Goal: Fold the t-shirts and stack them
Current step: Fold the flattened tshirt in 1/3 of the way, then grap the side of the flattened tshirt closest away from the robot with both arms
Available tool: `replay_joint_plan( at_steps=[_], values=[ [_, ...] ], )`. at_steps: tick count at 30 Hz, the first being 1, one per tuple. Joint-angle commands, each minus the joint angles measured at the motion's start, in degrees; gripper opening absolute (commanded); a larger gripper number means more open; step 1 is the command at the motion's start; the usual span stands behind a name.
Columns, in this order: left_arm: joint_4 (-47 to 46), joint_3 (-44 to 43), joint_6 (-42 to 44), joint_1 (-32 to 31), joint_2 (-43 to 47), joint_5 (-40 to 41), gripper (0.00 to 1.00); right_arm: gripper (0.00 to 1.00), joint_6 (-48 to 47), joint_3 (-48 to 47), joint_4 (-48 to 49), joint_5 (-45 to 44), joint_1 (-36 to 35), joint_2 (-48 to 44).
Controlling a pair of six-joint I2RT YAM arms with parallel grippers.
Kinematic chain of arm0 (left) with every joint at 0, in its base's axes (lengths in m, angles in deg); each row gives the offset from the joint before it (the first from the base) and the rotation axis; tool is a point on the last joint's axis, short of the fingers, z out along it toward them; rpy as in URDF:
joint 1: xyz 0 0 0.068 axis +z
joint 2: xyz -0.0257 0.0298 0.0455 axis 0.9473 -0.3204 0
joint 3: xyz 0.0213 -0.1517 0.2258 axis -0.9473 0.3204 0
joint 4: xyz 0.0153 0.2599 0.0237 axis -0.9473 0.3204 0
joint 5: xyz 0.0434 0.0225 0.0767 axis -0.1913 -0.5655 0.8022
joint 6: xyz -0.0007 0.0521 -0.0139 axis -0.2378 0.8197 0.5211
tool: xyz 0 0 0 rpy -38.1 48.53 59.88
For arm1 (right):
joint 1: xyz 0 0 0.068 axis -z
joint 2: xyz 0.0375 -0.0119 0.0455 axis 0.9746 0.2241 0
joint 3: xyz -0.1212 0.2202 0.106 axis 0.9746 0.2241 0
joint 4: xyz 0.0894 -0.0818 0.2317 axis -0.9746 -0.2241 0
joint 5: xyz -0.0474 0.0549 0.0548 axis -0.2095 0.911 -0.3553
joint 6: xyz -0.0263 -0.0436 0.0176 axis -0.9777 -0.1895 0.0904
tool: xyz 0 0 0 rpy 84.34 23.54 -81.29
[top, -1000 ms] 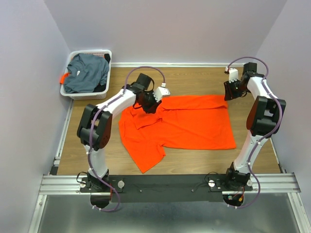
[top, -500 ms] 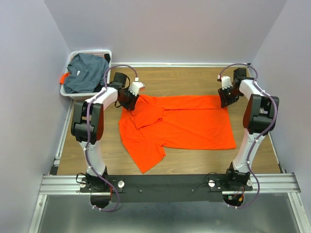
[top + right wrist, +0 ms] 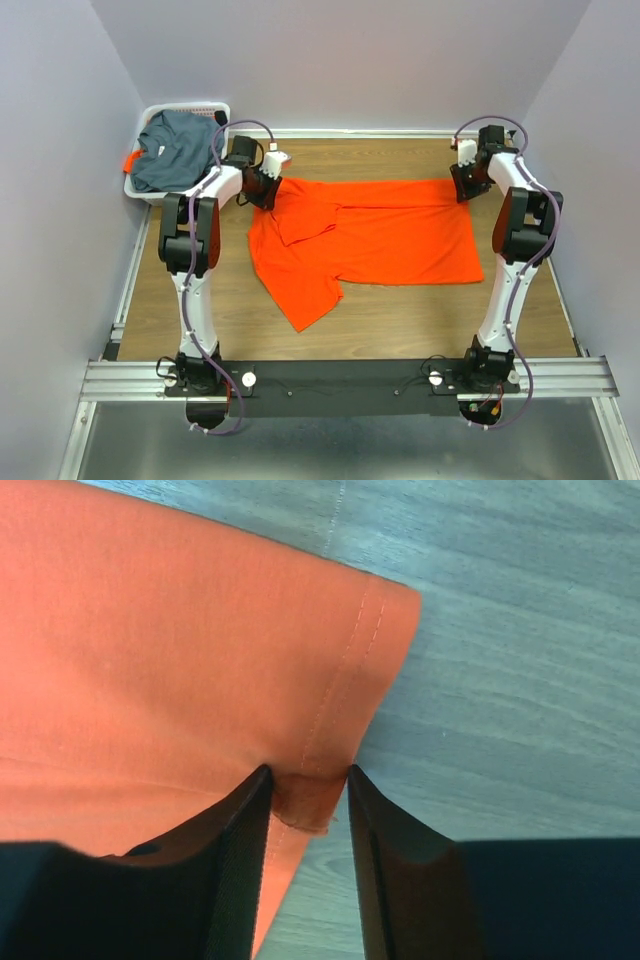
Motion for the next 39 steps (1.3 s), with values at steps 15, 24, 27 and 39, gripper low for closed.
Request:
replay_joint_plan(
  at_steps=[15, 24, 27, 39],
  values=[
    [19.6, 19.4, 27.6, 0.3, 31.6, -10.7, 0.54, 0.73, -20.0, 26.6, -12.5, 6.4, -1.5, -36.1],
    [14.0, 38.6, 29.7, -12.4, 44.1, -0.2, 0.54, 0.63, -25.0, 46.8, -9.6, 1.3, -4.5, -47.9],
    [12.3, 41.7, 27.6, -16.5, 44.2, 1.5, 0.53, 0.59, -26.6, 51.3, -7.1, -0.4, -4.9, -49.7],
    [12.0, 40.3, 26.9, -17.1, 40.9, 0.6, 0.52, 0.50, -30.1, 58.6, 0.2, -3.1, -5.2, -47.7]
  ],
)
